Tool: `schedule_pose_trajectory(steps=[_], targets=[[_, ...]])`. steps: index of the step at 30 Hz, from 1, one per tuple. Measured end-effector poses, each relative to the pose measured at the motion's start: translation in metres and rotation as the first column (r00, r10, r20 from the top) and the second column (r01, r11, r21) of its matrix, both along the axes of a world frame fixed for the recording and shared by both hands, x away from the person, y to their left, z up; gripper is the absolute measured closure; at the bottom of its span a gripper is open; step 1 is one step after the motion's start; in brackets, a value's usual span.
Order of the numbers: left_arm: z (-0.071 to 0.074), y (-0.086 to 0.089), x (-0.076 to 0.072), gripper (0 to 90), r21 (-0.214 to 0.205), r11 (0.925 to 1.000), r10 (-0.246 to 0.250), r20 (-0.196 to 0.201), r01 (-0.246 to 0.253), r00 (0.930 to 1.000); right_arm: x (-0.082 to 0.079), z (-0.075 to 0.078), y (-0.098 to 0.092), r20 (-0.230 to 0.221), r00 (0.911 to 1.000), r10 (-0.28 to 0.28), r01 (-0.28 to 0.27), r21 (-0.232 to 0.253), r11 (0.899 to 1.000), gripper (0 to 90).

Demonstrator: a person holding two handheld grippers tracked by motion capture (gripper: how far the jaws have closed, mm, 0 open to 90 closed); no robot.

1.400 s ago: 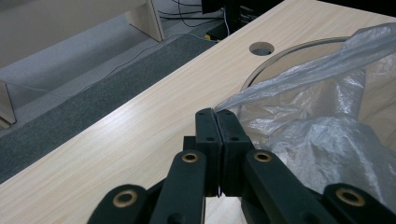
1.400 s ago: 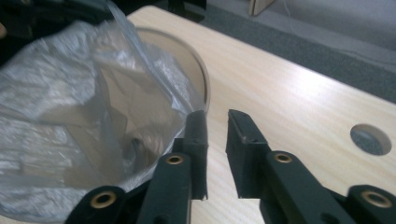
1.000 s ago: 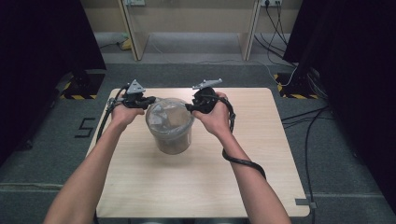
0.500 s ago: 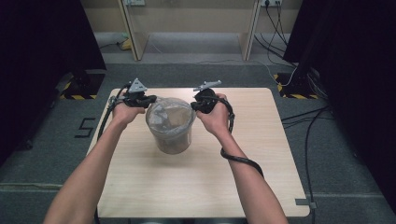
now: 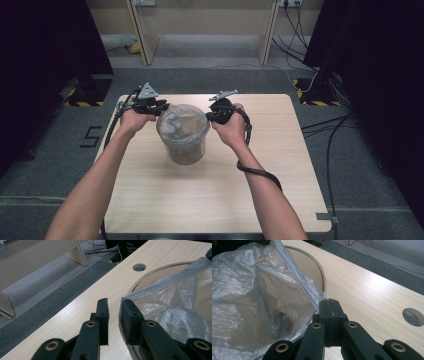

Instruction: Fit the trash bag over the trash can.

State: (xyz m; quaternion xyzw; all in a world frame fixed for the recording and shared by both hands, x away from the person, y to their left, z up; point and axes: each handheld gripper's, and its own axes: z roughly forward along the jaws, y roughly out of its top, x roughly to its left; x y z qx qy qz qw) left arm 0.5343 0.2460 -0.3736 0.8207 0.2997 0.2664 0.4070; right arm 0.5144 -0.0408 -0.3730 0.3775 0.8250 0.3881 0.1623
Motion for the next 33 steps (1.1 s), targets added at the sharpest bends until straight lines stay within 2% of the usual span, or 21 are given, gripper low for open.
schedule_pose_trajectory(steps=[5,10,15,19,25,33], targets=[[0.004,0.003,-0.004,70.2,-0.009,0.9998,-0.018,0.002,0.018,0.9998,0.0,-0.002,-0.001,-0.004,1.0,0.009,-0.009,-0.01,1.0,90.0],[0.006,0.003,-0.005,69.5,-0.02,0.9995,-0.025,0.008,0.025,0.9997,-0.001,-0.004,-0.003,-0.007,1.0,0.005,-0.005,-0.019,1.0,85.1],[0.005,0.006,-0.005,69.7,-0.017,0.9997,-0.02,-0.002,0.019,0.9998,-0.003,0.002,-0.006,-0.007,1.0,0.001,-0.001,-0.025,1.0,80.3],[0.005,0.007,-0.004,73.2,-0.023,0.9996,-0.017,-0.004,0.017,0.9998,-0.004,0.013,-0.007,0.018,0.9998,-0.002,0.002,0.004,1.0,77.2],[0.001,0.006,0.0,79.4,-0.026,0.9996,-0.014,-0.019,0.013,0.9997,-0.005,0.027,0.0,0.049,0.9983,0.03,-0.031,0.025,0.999,72.3],[-0.001,0.001,0.003,84.9,-0.036,0.9992,-0.015,-0.017,0.015,0.9997,0.0,0.03,0.01,0.042,0.9973,0.06,-0.061,0.025,0.998,67.9]])
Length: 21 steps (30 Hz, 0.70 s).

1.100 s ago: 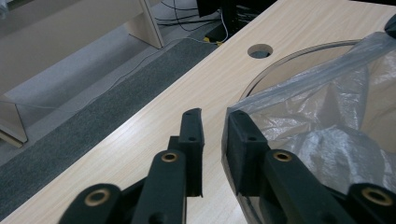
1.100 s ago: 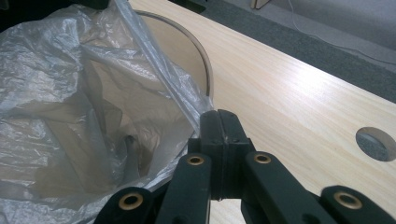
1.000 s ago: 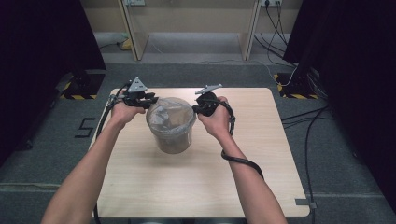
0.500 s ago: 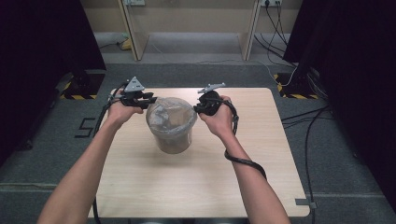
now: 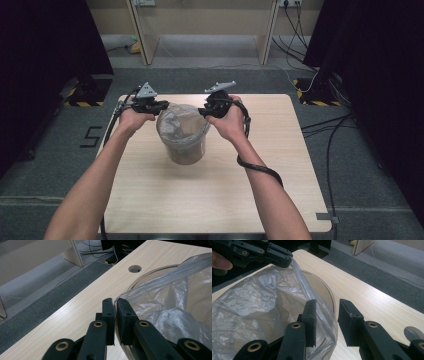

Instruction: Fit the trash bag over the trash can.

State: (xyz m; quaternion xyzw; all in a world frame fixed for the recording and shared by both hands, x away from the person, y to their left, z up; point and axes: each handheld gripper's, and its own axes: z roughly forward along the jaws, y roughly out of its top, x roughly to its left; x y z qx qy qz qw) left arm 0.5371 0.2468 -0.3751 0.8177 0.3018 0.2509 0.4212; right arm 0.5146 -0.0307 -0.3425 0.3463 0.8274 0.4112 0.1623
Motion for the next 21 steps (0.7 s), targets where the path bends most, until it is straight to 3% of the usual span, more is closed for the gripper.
schedule_pose_trajectory(steps=[8,21], targets=[[-0.0016,-0.0022,0.0025,89.0,-0.014,0.9999,0.003,-0.006,-0.004,1.0,0.0076,-0.0046,0.0027,-0.017,0.9999,-0.002,0.002,-0.019,1.0,70.8],[0.0043,-0.0079,0.0066,89.4,-0.003,1.0,-0.007,0.001,0.007,1.0,0.0062,-0.0036,0.0047,-0.018,0.9998,-0.001,0.0,-0.017,1.0,71.1]])
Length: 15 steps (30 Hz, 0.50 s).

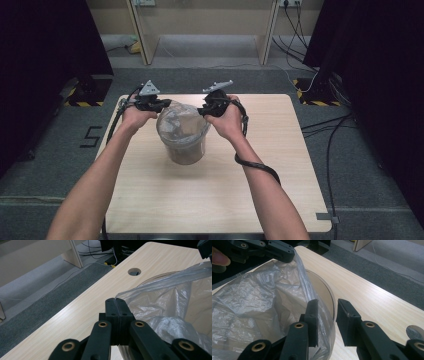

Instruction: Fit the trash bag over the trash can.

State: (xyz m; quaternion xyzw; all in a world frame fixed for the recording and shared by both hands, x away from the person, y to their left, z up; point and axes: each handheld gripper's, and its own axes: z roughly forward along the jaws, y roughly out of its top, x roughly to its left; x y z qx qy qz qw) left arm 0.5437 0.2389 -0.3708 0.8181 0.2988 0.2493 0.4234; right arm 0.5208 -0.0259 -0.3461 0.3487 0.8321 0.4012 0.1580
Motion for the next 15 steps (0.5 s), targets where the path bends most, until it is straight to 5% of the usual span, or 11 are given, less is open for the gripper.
schedule_pose_trajectory(steps=[15], targets=[[-0.0026,-0.0099,0.0054,89.4,0.012,0.9999,-0.012,-0.003,0.012,0.9999,-0.0012,0.0022,-0.0003,-0.013,0.9998,0.012,-0.012,-0.003,1.0,74.8]])
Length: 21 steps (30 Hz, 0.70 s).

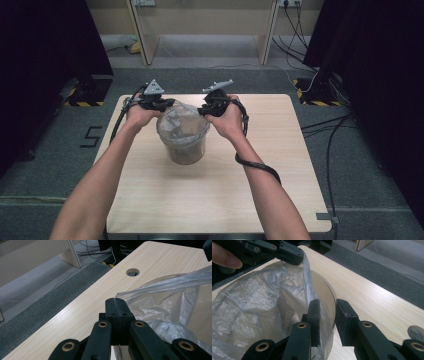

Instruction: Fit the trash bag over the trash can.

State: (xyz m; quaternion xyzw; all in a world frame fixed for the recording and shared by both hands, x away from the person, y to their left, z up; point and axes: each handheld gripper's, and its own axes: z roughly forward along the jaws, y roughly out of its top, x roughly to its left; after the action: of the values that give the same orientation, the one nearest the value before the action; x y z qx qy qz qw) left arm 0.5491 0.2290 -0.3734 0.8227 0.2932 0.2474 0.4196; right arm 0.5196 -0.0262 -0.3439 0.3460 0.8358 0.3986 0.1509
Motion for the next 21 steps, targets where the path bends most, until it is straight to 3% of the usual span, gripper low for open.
schedule_pose_trajectory(steps=[7,21], targets=[[0.0,-0.002,0.0,89.5,0.0,1.0,-0.005,0.001,0.005,1.0,-0.002,-0.006,-0.003,-0.017,0.9998,0.006,-0.007,-0.016,1.0,90.0],[-0.001,-0.008,0.001,89.4,0.026,0.9995,-0.021,0.015,0.02,0.9997,0.001,-0.021,-0.011,-0.006,0.9989,-0.048,0.047,-0.005,0.999,90.0]])
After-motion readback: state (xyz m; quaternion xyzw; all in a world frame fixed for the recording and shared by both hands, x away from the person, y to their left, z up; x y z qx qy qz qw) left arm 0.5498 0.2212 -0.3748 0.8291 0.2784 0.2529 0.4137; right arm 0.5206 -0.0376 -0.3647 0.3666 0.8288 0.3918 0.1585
